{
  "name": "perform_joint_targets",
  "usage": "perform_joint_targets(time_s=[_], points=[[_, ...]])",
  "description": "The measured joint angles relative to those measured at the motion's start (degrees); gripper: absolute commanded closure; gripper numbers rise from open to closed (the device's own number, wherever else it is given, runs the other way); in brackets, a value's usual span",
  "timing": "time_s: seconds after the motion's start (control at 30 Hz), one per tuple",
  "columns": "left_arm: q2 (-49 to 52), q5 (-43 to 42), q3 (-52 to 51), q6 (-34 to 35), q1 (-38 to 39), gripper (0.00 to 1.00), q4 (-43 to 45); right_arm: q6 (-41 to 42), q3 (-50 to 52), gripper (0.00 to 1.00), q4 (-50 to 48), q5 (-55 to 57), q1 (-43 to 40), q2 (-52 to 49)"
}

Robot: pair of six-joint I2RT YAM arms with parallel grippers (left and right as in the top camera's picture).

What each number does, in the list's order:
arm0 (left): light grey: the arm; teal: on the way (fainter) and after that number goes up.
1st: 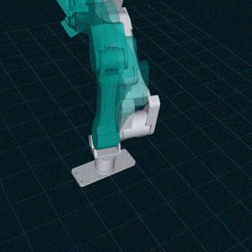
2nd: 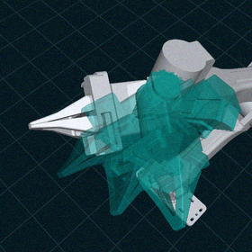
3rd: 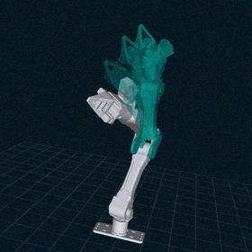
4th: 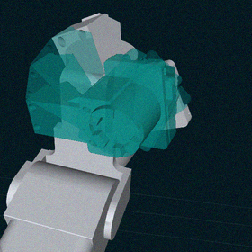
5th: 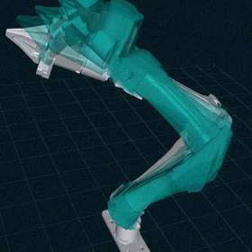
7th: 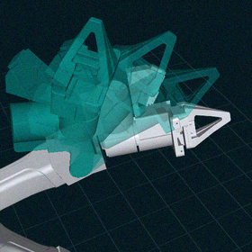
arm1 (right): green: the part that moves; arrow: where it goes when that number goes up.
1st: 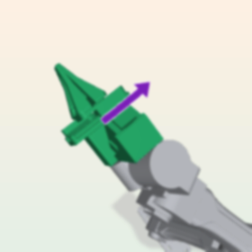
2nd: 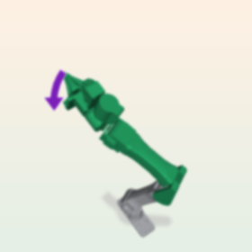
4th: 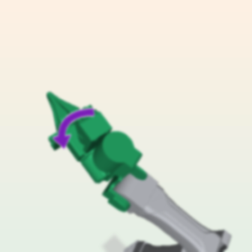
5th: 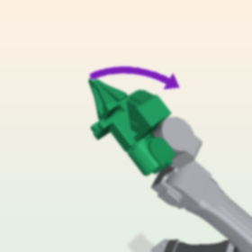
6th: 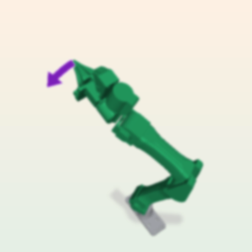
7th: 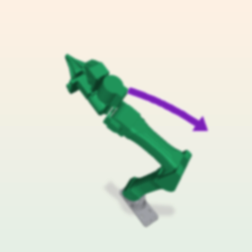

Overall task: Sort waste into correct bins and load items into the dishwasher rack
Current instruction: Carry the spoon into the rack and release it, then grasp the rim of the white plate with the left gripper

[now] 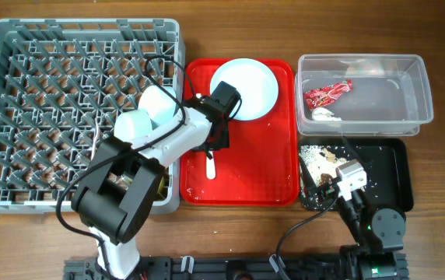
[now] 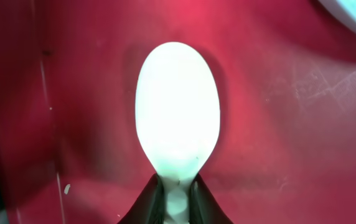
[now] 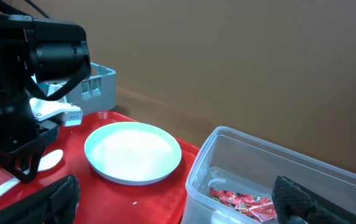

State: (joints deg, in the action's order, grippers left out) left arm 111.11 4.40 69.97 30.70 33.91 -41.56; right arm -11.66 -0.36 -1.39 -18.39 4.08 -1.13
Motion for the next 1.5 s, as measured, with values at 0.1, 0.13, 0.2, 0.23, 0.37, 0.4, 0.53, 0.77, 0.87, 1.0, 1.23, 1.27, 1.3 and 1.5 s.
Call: perform_joint_targets(time_s=[0.1,0.13,0.2,0.23,0.37,0.4,0.53,0.77,0.87,1.0,1.23,1.27,1.3,1.5], points=[[-0.4,-0.7,0.3,-1.3,-0.6,0.92,-2.1,0.0,0.0,0.00,0.0,0.0,0.0,0.0],[-0.4,-0.9,0.3,-1.7,-0.7,0.92,-3.1,0.0,0.0,0.00,0.0,0.0,0.0,0.0],[-3.0,-1.4,0.7,-2.1,-1.9,0.91,-7.7,0.0,0.0,0.00,0.0,0.0,0.0,0.0],[-5.3,-1.7,1.3,-2.2,-2.8,0.90,-10.2,0.0,0.0,0.00,0.0,0.0,0.0,0.0],[-21.9,-0.9,3.8,-2.9,-9.1,0.84,-17.2,0.0,0.0,0.00,0.0,0.0,0.0,0.0],[-25.5,-0.2,4.2,-3.3,-11.4,0.84,-18.3,0.0,0.0,0.00,0.0,0.0,0.0,0.0],[-35.4,5.8,4.5,-7.7,-25.2,0.83,-22.6,0.0,0.0,0.00,0.0,0.0,0.0,0.0],[-32.1,14.1,4.5,-13.6,-41.7,0.69,-22.4,0.0,0.0,0.00,0.0,0.0,0.0,0.0],[-30.5,13.4,4.4,-14.6,-42.6,0.53,-21.6,0.0,0.0,0.00,0.0,0.0,0.0,0.0],[-31.6,3.7,4.5,-16.1,-40.2,0.51,-18.3,0.0,0.0,0.00,0.0,0.0,0.0,0.0],[-31.2,-10.4,4.6,-22.7,-19.2,0.40,-7.0,0.0,0.0,0.00,0.0,0.0,0.0,0.0],[-29.2,-11.1,4.6,-23.2,-16.1,0.41,-3.6,0.0,0.0,0.00,0.0,0.0,0.0,0.0],[-26.6,-11.5,4.7,-23.1,-13.7,0.45,-0.4,0.0,0.0,0.00,0.0,0.0,0.0,0.0],[-7.8,-11.1,4.9,-8.4,-5.0,0.48,12.4,0.0,0.0,0.00,0.0,0.0,0.0,0.0]])
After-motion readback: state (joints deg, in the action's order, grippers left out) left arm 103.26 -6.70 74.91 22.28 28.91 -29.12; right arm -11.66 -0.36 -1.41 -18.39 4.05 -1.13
